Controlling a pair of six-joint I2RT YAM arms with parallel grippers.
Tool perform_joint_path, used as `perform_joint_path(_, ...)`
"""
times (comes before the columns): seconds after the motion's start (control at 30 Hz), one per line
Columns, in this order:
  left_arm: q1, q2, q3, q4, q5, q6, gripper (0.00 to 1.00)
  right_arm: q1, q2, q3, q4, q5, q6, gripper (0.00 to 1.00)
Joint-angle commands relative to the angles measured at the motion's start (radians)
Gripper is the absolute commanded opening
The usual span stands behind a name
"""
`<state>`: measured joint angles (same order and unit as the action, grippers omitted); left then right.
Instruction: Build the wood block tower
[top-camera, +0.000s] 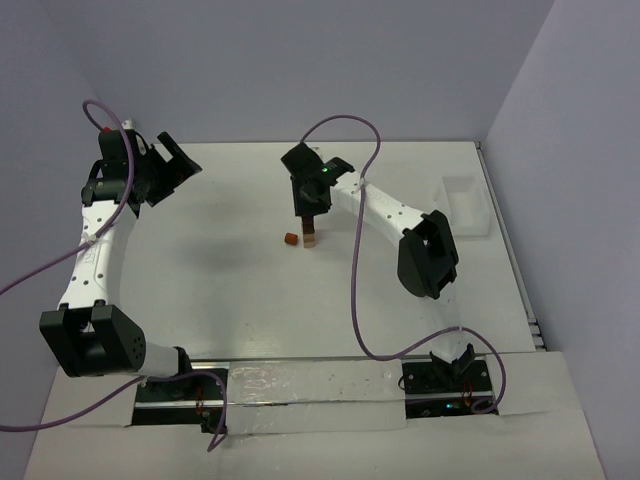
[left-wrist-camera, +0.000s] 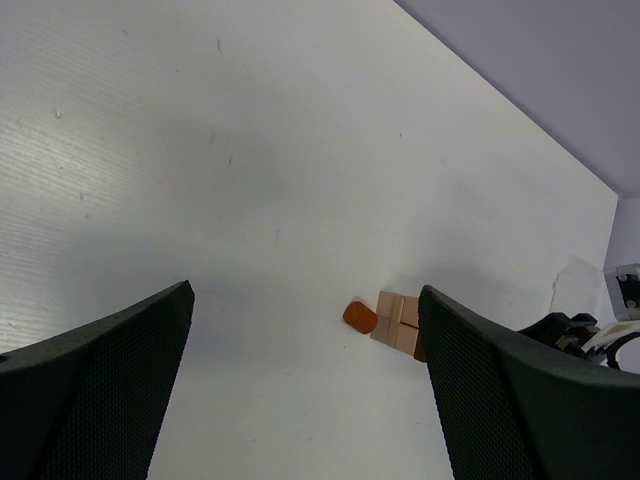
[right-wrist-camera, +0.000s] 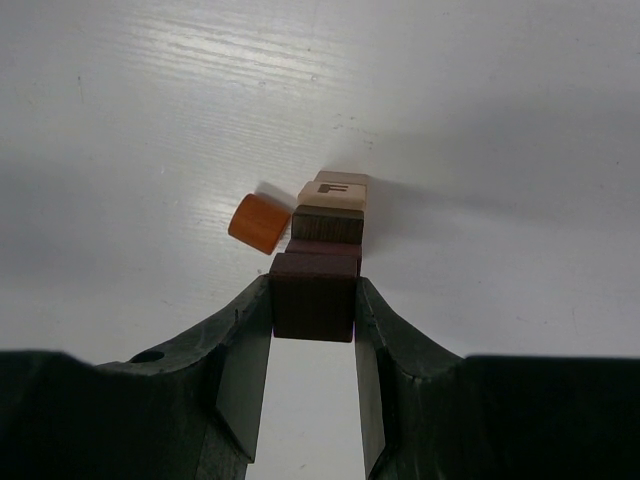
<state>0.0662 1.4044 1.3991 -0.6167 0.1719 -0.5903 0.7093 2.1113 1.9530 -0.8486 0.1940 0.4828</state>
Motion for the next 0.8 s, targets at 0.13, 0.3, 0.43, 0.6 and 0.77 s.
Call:
perform_joint_path(0.13,-0.003,-0.002,0.033,0.035,0.012,0.003,0.99,0.009,0.006,0.048,-0.001,0.011,0.017,0.39)
perform_joint_path(0.3,-0.003,-0.003,0.031,0.035,0.011,0.004,0.99,0.009,0.001,0.045,0.001,0.008,0.017,0.78)
perform_joint_path(0.43,-0.003,-0.004,0.029,0.035,0.009,0.003,0.99,0.012,-0.008,0.040,0.000,0.009,0.017,1.00)
perform_joint_path(0.6,-0.002,-0.002,0.028,0.039,0.026,0.017,0.99,0.018,-0.037,0.033,0.004,-0.002,0.009,1.00)
perform_joint_path(0.77,-0.026,-0.025,-0.022,0.086,0.101,0.129,0.94,0.030,-0.131,0.042,0.019,-0.028,-0.051,1.00)
